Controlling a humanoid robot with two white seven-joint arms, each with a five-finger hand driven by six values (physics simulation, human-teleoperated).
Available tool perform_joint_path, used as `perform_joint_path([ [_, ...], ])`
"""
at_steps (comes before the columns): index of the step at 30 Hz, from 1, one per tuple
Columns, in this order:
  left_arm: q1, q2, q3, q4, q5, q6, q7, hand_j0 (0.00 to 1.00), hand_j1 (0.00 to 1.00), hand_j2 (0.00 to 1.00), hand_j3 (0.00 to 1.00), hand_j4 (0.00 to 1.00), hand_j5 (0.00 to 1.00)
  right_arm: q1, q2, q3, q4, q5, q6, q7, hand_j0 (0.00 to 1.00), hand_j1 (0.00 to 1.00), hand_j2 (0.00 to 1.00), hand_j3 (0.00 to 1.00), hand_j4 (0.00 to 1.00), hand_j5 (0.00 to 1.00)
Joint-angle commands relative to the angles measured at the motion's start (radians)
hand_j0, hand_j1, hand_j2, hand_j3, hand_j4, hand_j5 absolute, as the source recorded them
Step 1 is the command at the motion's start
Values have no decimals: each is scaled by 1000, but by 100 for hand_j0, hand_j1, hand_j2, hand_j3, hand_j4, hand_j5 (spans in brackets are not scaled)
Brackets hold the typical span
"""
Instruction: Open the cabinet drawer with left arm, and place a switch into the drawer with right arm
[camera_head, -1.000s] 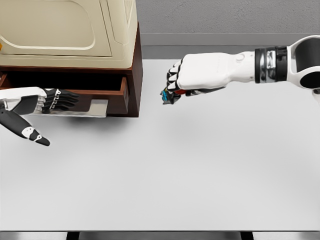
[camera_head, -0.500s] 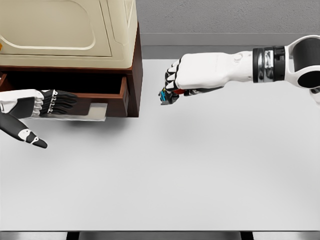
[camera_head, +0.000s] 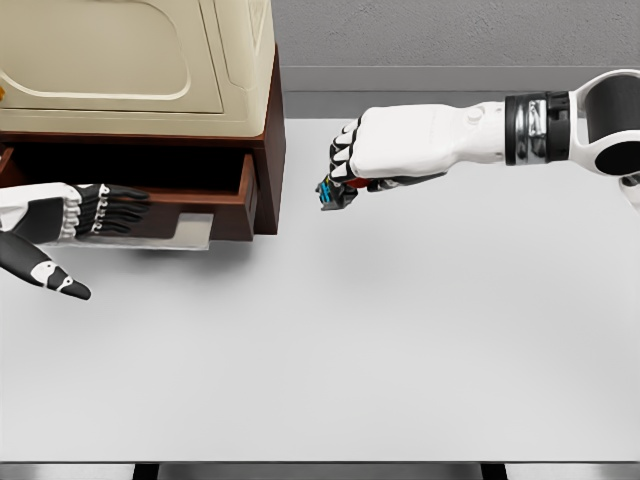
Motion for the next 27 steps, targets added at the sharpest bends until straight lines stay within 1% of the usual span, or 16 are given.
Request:
perform_joint_path([
  [1, 1, 12, -54, 24, -243, -4, 5, 100, 100, 100, 100, 100, 100, 0, 0, 0, 0, -5, 3, -1, 48, 48, 48, 48, 48, 48],
  [19, 16, 18, -56, 22, -241, -4, 5, 100, 100, 100, 100, 100, 100, -5, 6, 1, 0, -5, 3, -1, 48, 48, 48, 48, 48, 48],
  [25, 17, 20, -56, 22, -241, -4, 5, 100, 100, 100, 100, 100, 100, -26, 45, 3, 0, -7, 26, -1, 48, 48, 48, 48, 48, 48],
  [27, 28, 18, -54, 24, -241, -2, 5, 100, 100, 100, 100, 100, 100, -29, 51, 4, 0, -7, 38, -1, 48, 48, 48, 48, 48, 48],
])
